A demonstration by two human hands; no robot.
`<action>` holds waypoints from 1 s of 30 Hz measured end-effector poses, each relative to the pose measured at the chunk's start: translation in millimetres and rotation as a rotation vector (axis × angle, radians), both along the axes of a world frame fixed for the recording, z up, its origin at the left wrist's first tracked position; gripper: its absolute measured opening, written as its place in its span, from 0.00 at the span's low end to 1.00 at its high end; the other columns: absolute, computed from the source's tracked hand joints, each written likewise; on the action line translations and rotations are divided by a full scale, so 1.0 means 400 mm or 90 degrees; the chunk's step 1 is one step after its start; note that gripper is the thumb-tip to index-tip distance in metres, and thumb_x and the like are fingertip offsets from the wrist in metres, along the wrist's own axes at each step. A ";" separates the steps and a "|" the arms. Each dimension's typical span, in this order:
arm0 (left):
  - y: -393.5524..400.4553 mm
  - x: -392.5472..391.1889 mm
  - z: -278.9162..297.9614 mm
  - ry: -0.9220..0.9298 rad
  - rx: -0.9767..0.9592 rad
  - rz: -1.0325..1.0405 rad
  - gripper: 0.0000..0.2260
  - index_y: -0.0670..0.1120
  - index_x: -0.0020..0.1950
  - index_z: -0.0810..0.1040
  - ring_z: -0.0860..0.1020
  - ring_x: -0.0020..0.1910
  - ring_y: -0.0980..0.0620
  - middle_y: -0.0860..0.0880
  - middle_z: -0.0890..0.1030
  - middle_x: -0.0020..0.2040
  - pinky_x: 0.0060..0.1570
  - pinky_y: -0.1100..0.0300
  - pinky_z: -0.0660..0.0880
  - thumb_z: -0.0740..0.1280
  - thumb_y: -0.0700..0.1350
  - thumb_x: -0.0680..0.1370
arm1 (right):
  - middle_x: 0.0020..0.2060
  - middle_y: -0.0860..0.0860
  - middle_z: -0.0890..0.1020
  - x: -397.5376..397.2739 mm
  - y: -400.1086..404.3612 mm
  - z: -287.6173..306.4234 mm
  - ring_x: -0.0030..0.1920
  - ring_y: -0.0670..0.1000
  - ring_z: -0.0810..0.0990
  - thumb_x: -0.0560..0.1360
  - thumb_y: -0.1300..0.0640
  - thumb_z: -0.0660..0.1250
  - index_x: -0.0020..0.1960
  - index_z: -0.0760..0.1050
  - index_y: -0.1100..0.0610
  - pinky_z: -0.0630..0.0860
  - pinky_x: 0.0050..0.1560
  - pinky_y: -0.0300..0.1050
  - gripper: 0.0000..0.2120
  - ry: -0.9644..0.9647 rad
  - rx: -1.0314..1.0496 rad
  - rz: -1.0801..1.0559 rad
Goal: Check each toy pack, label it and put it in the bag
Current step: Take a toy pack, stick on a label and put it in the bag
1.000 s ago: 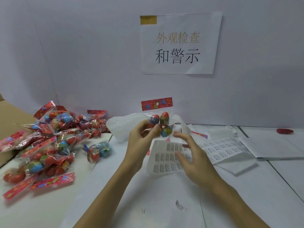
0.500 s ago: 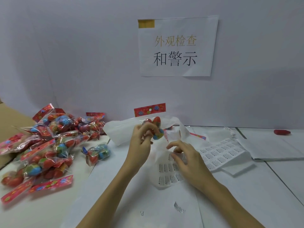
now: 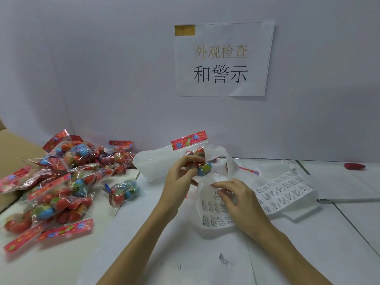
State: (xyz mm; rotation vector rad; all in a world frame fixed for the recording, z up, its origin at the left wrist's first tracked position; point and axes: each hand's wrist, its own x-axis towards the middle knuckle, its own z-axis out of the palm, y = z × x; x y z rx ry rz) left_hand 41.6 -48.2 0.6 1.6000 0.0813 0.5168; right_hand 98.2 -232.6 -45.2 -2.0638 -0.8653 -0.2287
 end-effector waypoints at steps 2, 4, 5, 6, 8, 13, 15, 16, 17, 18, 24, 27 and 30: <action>0.002 0.001 0.003 -0.001 -0.027 -0.007 0.09 0.53 0.54 0.84 0.83 0.54 0.52 0.57 0.85 0.53 0.46 0.60 0.82 0.67 0.40 0.83 | 0.48 0.48 0.79 0.000 0.001 0.000 0.55 0.51 0.81 0.82 0.59 0.68 0.62 0.83 0.49 0.80 0.56 0.48 0.11 0.002 -0.001 -0.004; 0.002 -0.001 0.001 0.005 0.017 -0.007 0.07 0.56 0.57 0.83 0.81 0.56 0.55 0.56 0.82 0.58 0.47 0.62 0.81 0.73 0.49 0.80 | 0.47 0.49 0.79 0.002 0.001 -0.001 0.52 0.53 0.83 0.82 0.60 0.69 0.62 0.84 0.51 0.81 0.54 0.51 0.12 0.005 0.017 -0.002; 0.001 -0.002 -0.005 0.009 0.069 -0.011 0.12 0.58 0.59 0.81 0.80 0.57 0.58 0.56 0.79 0.60 0.49 0.63 0.80 0.76 0.52 0.77 | 0.46 0.50 0.78 0.003 0.001 -0.002 0.50 0.54 0.83 0.82 0.61 0.69 0.61 0.84 0.51 0.81 0.53 0.53 0.11 0.004 0.024 -0.002; 0.000 0.000 -0.014 0.015 0.126 -0.023 0.17 0.60 0.61 0.79 0.79 0.57 0.60 0.56 0.76 0.62 0.51 0.63 0.80 0.78 0.54 0.74 | 0.45 0.50 0.78 0.003 0.001 -0.004 0.49 0.55 0.83 0.82 0.61 0.69 0.61 0.84 0.52 0.80 0.52 0.54 0.11 0.002 0.025 -0.003; -0.010 0.002 -0.031 0.029 0.226 -0.042 0.22 0.61 0.64 0.76 0.77 0.59 0.60 0.56 0.71 0.62 0.57 0.61 0.79 0.80 0.53 0.73 | 0.46 0.51 0.79 0.004 0.002 -0.005 0.49 0.53 0.82 0.82 0.61 0.69 0.61 0.84 0.52 0.81 0.52 0.53 0.11 -0.001 0.029 -0.005; -0.017 0.012 -0.047 0.057 0.201 -0.004 0.19 0.61 0.64 0.75 0.79 0.61 0.54 0.59 0.73 0.61 0.60 0.53 0.82 0.75 0.45 0.78 | 0.49 0.46 0.82 -0.002 0.004 0.001 0.49 0.42 0.84 0.81 0.62 0.70 0.58 0.82 0.49 0.83 0.45 0.35 0.10 0.058 0.120 0.024; -0.018 0.015 -0.048 0.069 0.165 -0.004 0.19 0.64 0.62 0.76 0.80 0.61 0.51 0.60 0.75 0.61 0.57 0.53 0.83 0.74 0.44 0.78 | 0.47 0.45 0.83 -0.003 0.005 0.002 0.50 0.42 0.84 0.81 0.62 0.70 0.56 0.81 0.49 0.82 0.44 0.34 0.10 0.064 0.127 0.028; -0.019 0.015 -0.049 0.073 0.148 -0.004 0.19 0.65 0.62 0.76 0.81 0.60 0.50 0.60 0.76 0.61 0.56 0.52 0.84 0.74 0.44 0.78 | 0.47 0.45 0.83 -0.003 0.006 0.002 0.50 0.42 0.84 0.80 0.63 0.71 0.56 0.81 0.50 0.83 0.44 0.34 0.10 0.064 0.130 0.032; -0.021 0.015 -0.050 0.077 0.138 -0.002 0.19 0.66 0.61 0.77 0.81 0.60 0.49 0.61 0.77 0.61 0.55 0.51 0.84 0.74 0.44 0.79 | 0.48 0.44 0.83 -0.003 0.006 0.002 0.51 0.42 0.84 0.80 0.63 0.71 0.55 0.82 0.50 0.83 0.44 0.35 0.09 0.066 0.132 0.035; -0.022 0.015 -0.050 0.078 0.137 0.002 0.19 0.66 0.60 0.77 0.82 0.59 0.49 0.61 0.77 0.61 0.55 0.50 0.84 0.74 0.44 0.79 | 0.48 0.44 0.84 -0.002 0.006 0.002 0.51 0.42 0.84 0.80 0.64 0.71 0.55 0.82 0.51 0.83 0.44 0.35 0.09 0.068 0.133 0.035; -0.029 0.014 -0.053 0.063 0.131 0.009 0.19 0.66 0.58 0.79 0.82 0.58 0.52 0.63 0.79 0.59 0.55 0.49 0.84 0.73 0.41 0.78 | 0.45 0.39 0.83 0.003 0.004 0.000 0.50 0.44 0.84 0.79 0.64 0.72 0.51 0.81 0.50 0.84 0.43 0.39 0.09 0.076 0.128 0.030; -0.030 0.015 -0.057 0.063 0.139 0.025 0.19 0.62 0.58 0.79 0.81 0.60 0.52 0.61 0.79 0.59 0.61 0.49 0.81 0.72 0.37 0.78 | 0.42 0.41 0.83 0.000 0.004 0.001 0.46 0.41 0.85 0.79 0.64 0.72 0.48 0.76 0.45 0.81 0.41 0.33 0.13 0.058 0.090 0.016; -0.028 0.015 -0.053 0.059 0.125 0.024 0.18 0.57 0.59 0.80 0.79 0.61 0.52 0.57 0.80 0.60 0.64 0.49 0.79 0.71 0.35 0.78 | 0.41 0.45 0.83 -0.002 0.007 0.002 0.44 0.39 0.85 0.80 0.65 0.70 0.45 0.72 0.47 0.78 0.39 0.28 0.14 0.051 0.087 0.021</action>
